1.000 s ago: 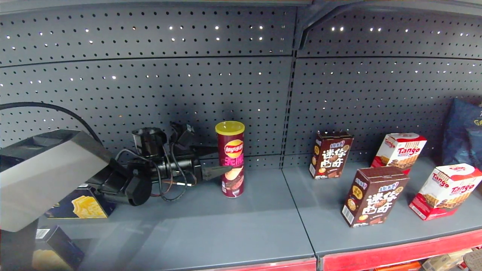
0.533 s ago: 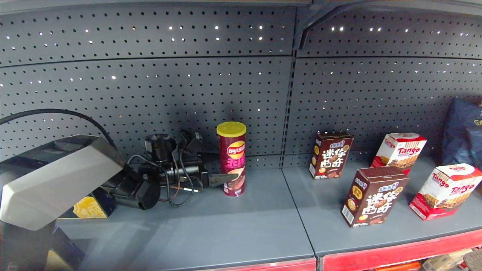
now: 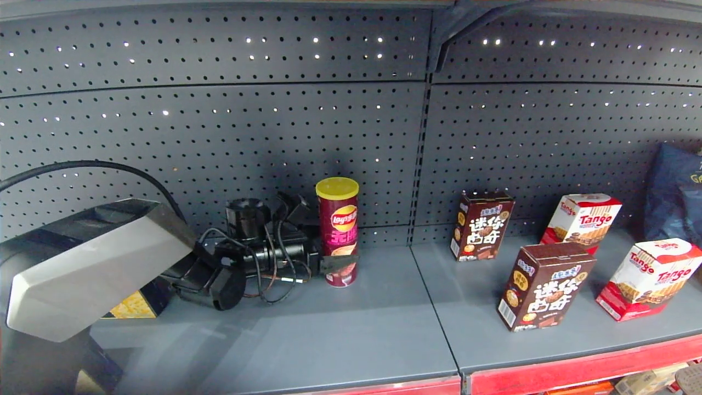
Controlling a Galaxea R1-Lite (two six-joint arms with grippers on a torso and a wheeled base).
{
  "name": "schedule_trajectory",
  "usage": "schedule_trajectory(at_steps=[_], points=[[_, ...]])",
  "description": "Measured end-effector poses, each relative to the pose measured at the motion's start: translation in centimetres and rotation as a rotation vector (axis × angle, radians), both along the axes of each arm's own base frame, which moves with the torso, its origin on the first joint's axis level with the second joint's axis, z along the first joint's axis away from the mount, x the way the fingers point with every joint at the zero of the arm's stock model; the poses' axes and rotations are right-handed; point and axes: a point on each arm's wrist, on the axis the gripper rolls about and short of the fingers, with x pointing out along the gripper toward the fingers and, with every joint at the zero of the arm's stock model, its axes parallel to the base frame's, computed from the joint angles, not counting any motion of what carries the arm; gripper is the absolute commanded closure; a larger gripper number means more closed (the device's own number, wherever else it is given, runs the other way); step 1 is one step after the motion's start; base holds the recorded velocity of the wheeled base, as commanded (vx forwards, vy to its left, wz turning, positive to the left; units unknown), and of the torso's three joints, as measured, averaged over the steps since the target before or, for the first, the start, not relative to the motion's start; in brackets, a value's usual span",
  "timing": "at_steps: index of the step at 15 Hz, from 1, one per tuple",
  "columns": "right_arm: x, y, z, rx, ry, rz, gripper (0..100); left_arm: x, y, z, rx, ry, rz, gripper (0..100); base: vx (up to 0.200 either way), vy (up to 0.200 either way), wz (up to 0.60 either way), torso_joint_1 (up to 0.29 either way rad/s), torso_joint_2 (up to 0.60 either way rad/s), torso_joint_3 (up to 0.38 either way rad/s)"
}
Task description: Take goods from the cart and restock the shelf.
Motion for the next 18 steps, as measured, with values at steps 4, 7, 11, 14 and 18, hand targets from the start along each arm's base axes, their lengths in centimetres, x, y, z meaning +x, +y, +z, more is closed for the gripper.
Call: schedule_trajectory(at_steps=[4, 7, 11, 14, 18], points=[[0.0, 0.0, -0.2, -0.002, 0.004, -0.001, 100, -0.1, -0.5, 0.0, 0.006, 0.003, 0.016, 0, 0.000, 0.000, 0.00, 0.000, 0.00, 0.000], [0.0, 0.0, -0.2, -0.002, 0.003, -0.003, 100, 0.0, -0.6, 0.1, 0.005, -0.012, 0.020, 100, 0.000, 0.000, 0.00, 0.000, 0.00, 0.000], [0.0, 0.0, -0.2, -0.002, 0.002, -0.002, 100, -0.4, -1.2, 0.0, 0.007, -0.008, 0.009, 100, 0.000, 0.000, 0.00, 0.000, 0.00, 0.000], [0.0, 0.0, -0.2, -0.001, 0.002, -0.003, 100, -1.4, -1.2, 0.6, 0.009, -0.002, 0.002, 100, 0.000, 0.000, 0.00, 0.000, 0.00, 0.000], [0.0, 0.0, -0.2, -0.001, 0.002, -0.002, 100, -4.2, -0.5, 2.1, -0.011, -0.049, -0.009, 100, 0.000, 0.000, 0.00, 0.000, 0.00, 0.000]])
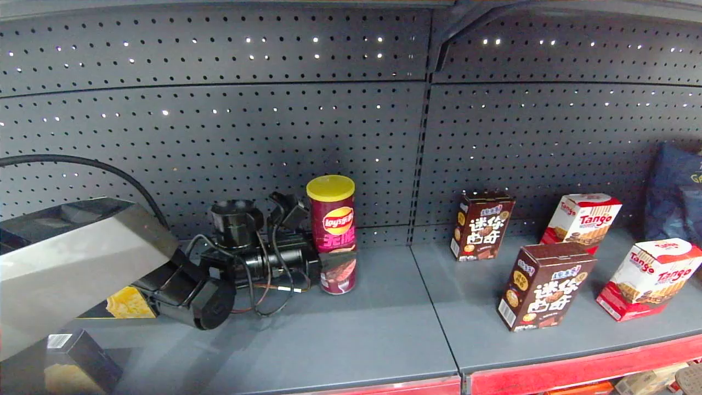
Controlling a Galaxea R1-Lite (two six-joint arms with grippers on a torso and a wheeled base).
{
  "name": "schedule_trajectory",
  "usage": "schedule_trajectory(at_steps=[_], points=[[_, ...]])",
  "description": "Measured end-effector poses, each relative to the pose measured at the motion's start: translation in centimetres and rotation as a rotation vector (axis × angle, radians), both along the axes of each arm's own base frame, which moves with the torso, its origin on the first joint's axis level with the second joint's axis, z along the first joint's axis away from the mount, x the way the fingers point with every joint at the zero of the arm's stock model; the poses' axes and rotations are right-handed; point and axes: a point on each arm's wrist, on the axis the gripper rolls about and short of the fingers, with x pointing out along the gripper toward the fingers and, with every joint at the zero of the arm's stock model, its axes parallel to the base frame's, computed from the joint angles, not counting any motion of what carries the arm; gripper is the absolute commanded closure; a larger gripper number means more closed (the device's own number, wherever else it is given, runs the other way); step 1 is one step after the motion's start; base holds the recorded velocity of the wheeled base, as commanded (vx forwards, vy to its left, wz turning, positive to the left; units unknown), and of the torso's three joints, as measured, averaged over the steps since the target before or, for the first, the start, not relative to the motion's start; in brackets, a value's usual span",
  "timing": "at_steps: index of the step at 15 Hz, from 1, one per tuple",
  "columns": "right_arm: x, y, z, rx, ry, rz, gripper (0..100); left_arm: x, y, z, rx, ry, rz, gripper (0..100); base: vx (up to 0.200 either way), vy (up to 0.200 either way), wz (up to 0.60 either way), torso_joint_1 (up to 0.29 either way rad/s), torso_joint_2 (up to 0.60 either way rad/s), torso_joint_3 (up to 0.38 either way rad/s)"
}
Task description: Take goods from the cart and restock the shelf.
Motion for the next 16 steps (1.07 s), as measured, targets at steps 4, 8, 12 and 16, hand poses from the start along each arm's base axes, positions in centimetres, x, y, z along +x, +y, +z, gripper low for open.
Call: schedule_trajectory(at_steps=[4, 8, 12, 16], points=[[0.0, 0.0, 0.0, -0.001, 0.000, 0.000, 100, -3.6, 0.7, 0.8, -0.018, -0.033, -0.038, 100, 0.000, 0.000, 0.00, 0.000, 0.00, 0.000], [0.0, 0.0, 0.0, -0.001, 0.002, -0.001, 100, -7.0, -0.3, 1.7, -0.058, -0.057, -0.103, 100, 0.000, 0.000, 0.00, 0.000, 0.00, 0.000], [0.0, 0.0, 0.1, -0.001, 0.000, -0.002, 100, -8.9, -0.1, 1.2, -0.059, -0.046, -0.169, 100, 0.000, 0.000, 0.00, 0.000, 0.00, 0.000], [0.1, 0.0, 0.1, -0.002, 0.001, -0.002, 100, -9.2, 0.3, 0.8, -0.053, -0.027, -0.162, 100, 0.000, 0.000, 0.00, 0.000, 0.00, 0.000]])
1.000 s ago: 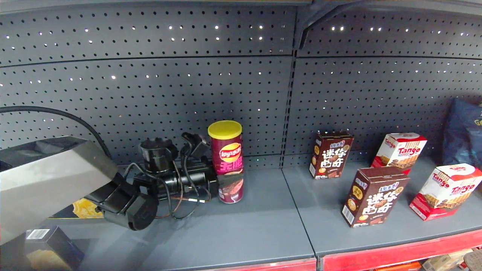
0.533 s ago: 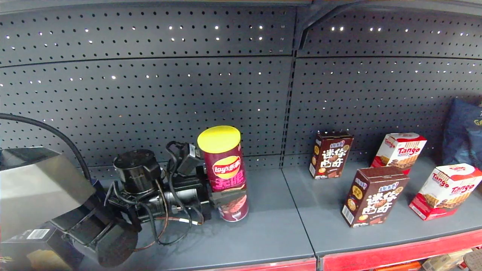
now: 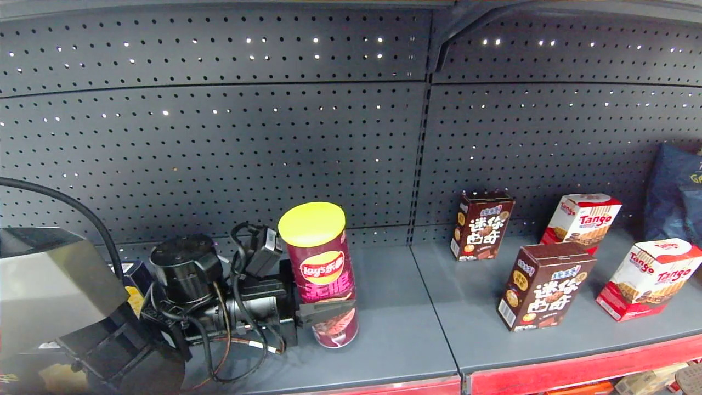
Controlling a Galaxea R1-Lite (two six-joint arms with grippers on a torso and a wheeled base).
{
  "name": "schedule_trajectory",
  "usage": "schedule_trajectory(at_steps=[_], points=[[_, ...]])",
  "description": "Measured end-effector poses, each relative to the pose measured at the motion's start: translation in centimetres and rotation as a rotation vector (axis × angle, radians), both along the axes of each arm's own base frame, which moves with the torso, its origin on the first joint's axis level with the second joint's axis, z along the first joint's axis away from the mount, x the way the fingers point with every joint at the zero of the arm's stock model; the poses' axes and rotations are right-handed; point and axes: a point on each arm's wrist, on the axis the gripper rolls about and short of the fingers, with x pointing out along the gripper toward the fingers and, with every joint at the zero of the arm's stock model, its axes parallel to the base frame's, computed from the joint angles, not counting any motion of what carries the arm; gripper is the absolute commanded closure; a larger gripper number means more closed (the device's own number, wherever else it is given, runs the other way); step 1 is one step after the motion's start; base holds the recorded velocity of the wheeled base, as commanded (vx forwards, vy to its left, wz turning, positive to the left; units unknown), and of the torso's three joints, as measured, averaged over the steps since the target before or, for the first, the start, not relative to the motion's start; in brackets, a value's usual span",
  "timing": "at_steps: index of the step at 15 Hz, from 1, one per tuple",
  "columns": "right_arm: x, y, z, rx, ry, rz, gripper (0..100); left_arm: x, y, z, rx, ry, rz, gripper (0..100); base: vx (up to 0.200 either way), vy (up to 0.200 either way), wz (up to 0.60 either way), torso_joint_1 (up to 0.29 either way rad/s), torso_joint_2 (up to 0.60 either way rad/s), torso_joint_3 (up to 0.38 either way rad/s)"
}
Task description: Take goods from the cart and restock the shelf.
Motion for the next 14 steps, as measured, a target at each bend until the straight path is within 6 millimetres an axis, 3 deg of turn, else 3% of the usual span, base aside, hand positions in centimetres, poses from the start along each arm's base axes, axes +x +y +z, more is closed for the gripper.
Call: schedule_trajectory(at_steps=[14], points=[[-0.1, 0.0, -0.2, -0.001, 0.002, -0.007, 100, -2.2, 2.5, -1.6, 0.054, 0.069, 0.054, 100, 0.000, 0.000, 0.00, 0.000, 0.00, 0.000]])
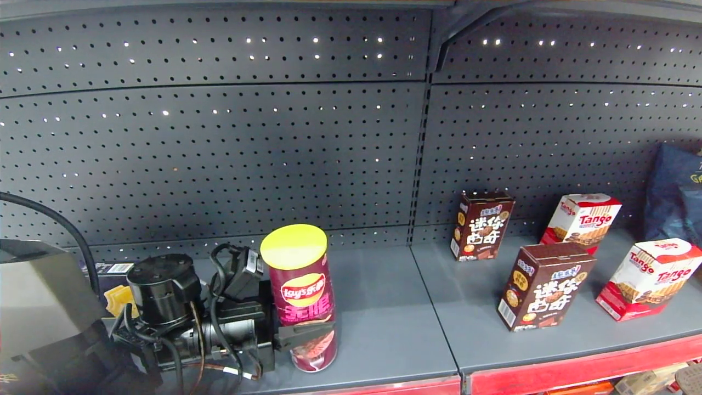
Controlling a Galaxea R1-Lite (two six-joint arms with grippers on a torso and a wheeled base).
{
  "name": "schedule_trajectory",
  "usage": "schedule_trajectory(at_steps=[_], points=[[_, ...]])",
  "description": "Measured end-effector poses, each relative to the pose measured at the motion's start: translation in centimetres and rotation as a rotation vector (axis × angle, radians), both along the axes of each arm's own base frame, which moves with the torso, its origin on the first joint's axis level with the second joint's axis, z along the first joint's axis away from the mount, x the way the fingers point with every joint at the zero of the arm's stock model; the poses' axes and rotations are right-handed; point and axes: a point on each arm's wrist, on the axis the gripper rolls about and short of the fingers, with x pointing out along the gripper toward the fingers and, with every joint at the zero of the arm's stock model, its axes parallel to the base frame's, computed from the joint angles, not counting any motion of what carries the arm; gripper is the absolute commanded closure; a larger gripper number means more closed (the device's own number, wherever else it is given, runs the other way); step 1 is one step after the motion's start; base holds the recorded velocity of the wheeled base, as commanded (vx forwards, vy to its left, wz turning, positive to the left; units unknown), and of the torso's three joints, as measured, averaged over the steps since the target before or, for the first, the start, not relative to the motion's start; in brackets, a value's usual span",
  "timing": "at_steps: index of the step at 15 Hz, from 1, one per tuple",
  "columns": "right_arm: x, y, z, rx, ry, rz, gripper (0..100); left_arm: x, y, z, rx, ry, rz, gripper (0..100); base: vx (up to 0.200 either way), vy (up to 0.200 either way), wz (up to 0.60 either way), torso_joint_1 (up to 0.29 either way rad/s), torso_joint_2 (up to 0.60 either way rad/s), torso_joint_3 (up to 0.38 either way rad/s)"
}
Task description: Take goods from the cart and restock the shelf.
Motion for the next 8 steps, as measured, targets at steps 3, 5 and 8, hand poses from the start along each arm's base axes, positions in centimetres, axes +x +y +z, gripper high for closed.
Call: schedule_trajectory(at_steps=[3, 5, 8], points=[[0.00, 0.00, -0.04, -0.001, 0.001, 0.000, 100, -0.04, 0.07, -0.19, 0.011, -0.015, -0.001, 100, 0.000, 0.000, 0.00, 0.000, 0.00, 0.000], [0.00, 0.00, -0.04, -0.001, 0.000, -0.001, 100, 0.03, 0.02, -0.44, 0.016, -0.015, -0.003, 100, 0.000, 0.000, 0.00, 0.000, 0.00, 0.000], [-0.03, -0.02, -0.15, 0.000, 0.001, -0.002, 100, 0.23, -0.06, -0.74, 0.019, -0.009, -0.003, 100, 0.000, 0.000, 0.00, 0.000, 0.00, 0.000]])
